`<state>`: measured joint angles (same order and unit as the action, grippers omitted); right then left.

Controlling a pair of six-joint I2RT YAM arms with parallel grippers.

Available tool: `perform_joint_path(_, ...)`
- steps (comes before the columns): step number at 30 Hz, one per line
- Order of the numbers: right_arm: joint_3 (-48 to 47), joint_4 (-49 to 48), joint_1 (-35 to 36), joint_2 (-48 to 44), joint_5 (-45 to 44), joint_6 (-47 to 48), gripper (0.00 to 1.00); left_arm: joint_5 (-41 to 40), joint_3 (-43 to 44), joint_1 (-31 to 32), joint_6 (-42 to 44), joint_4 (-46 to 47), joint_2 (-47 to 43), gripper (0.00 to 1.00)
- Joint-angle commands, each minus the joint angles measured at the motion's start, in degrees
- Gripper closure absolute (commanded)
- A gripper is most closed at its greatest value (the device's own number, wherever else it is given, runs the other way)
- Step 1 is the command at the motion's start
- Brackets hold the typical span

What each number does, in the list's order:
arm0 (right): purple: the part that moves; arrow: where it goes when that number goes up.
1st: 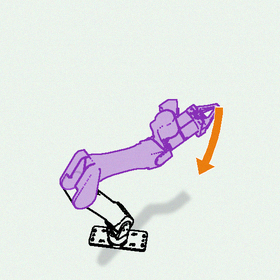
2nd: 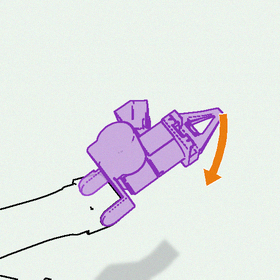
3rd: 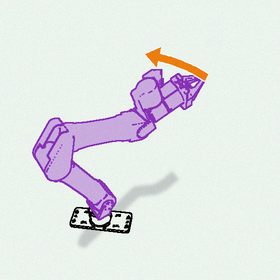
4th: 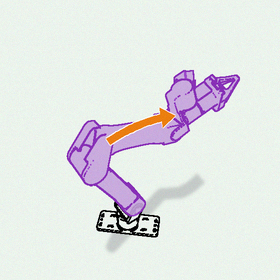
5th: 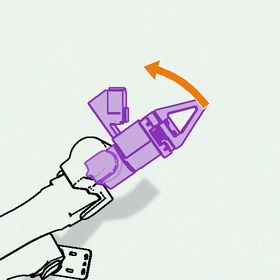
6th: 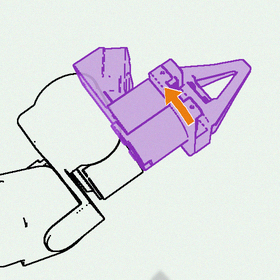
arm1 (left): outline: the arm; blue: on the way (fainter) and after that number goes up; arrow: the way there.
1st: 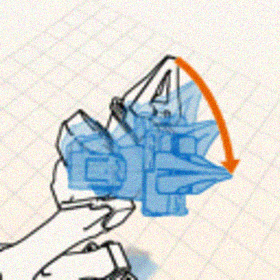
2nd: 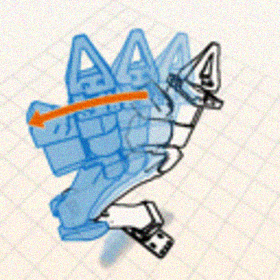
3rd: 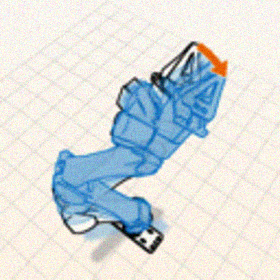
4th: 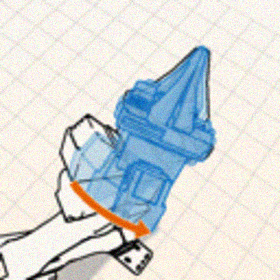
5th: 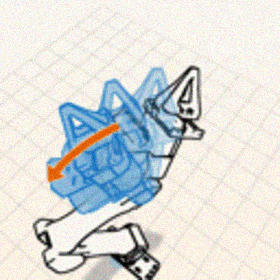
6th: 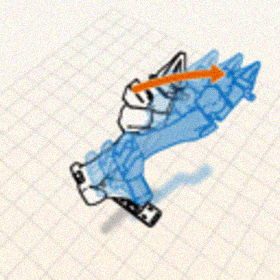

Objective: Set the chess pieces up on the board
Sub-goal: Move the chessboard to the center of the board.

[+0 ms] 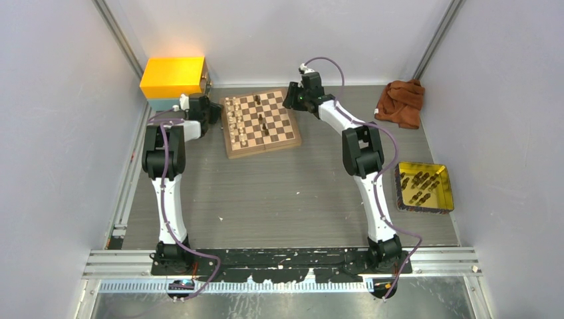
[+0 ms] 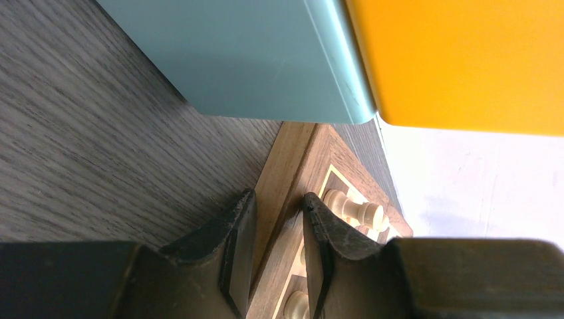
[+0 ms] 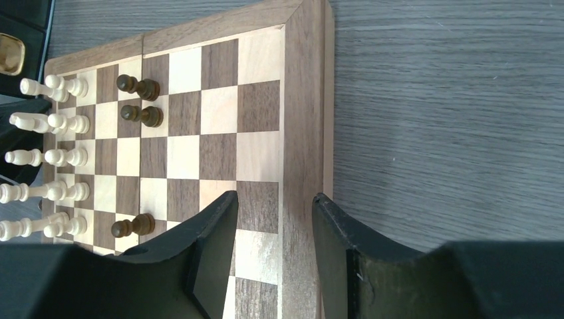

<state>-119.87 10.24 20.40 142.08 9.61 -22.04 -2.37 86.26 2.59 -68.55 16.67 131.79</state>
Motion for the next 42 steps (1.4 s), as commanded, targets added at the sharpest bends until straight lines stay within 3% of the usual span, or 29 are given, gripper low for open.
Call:
perform_joint_path(1,-1.5,-1.8,-0.5,-1.8,-0.2,1.1,0.49,0.6,-1.4,0.0,2.2,-6.3,1.3,0.68)
perform_joint_path(24,-3.8,-0.9,-0.7,3.8,5.5,-2.1,0.5,1.3,-1.4,0.2,3.9,-6.6,1.3,0.68)
perform_joint_path(35,0.8,-0.7,0.7,1.4,6.0,-1.3,0.67,0.7,-1.9,1.8,5.5,-8.5,0.3,0.68)
perform_joint_path(42,4.5,-1.6,1.2,-0.4,6.3,-1.4,0.7,0.5,-4.3,2.8,6.1,-8.4,-0.5,0.69)
